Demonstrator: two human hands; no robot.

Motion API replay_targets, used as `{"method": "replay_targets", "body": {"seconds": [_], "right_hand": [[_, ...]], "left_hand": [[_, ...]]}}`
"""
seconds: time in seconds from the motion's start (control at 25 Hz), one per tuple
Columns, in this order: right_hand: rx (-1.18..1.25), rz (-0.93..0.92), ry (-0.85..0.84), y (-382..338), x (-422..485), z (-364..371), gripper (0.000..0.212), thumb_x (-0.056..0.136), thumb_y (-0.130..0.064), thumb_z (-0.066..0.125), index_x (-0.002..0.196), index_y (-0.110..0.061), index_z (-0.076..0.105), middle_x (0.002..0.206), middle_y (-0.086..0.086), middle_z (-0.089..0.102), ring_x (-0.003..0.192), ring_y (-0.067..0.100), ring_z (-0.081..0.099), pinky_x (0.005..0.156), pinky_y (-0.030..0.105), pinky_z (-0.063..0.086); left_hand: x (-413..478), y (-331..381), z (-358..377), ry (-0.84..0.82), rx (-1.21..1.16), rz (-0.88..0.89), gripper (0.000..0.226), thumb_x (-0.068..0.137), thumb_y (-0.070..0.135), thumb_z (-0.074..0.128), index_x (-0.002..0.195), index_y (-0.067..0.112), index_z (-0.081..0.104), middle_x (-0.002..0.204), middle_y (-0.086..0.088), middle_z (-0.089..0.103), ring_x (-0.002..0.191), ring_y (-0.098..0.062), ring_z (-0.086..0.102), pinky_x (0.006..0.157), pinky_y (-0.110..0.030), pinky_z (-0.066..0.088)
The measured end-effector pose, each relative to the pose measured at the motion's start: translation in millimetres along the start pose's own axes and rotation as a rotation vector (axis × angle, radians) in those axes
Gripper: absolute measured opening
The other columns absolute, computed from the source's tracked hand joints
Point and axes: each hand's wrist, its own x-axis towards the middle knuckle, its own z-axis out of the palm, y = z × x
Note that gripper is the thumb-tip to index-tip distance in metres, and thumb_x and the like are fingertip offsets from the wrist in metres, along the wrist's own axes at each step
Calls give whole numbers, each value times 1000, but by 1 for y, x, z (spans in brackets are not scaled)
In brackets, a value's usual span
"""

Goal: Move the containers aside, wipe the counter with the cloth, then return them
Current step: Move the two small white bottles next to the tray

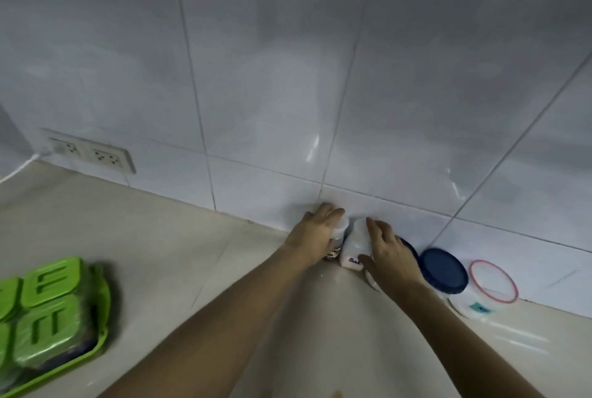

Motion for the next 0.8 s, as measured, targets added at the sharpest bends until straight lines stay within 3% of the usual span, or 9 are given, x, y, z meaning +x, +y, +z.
{"method": "replay_targets", "body": {"seconds": [0.12,0.32,0.56,0.8], "right_hand": [[-40,5,69,-7,4,3,62,90,-31,61,140,-4,35,131,19,48,109,37,56,85,40,48],[-41,-2,37,-25,3,-8,53,88,-32,63,130,-7,42,125,15,51,99,35,61,71,38,47],[223,-101,-32,-92,3,-12,57,85,-36,66,134,-16,45,131,8,52,106,32,59,88,40,46],[306,-304,-116,-224,7,18,59,86,-35,65,137,-17,42,136,6,49,113,31,55,95,42,46]], "left_hand": [[2,-4,1,-15,29,-10,60,86,19,63,140,21,38,132,-14,41,103,-38,55,95,-42,46],[-17,-8,-18,-71,-7,-4,55,83,16,65,133,16,42,124,-13,48,104,-38,58,91,-40,48],[-95,-69,-78,-123,-11,-180,53,82,24,67,130,16,45,125,-11,53,111,-30,54,92,-34,42],[-183,-155,-136,-96,101,-368,55,82,26,66,132,18,44,127,-9,52,111,-30,54,91,-36,43]]}}
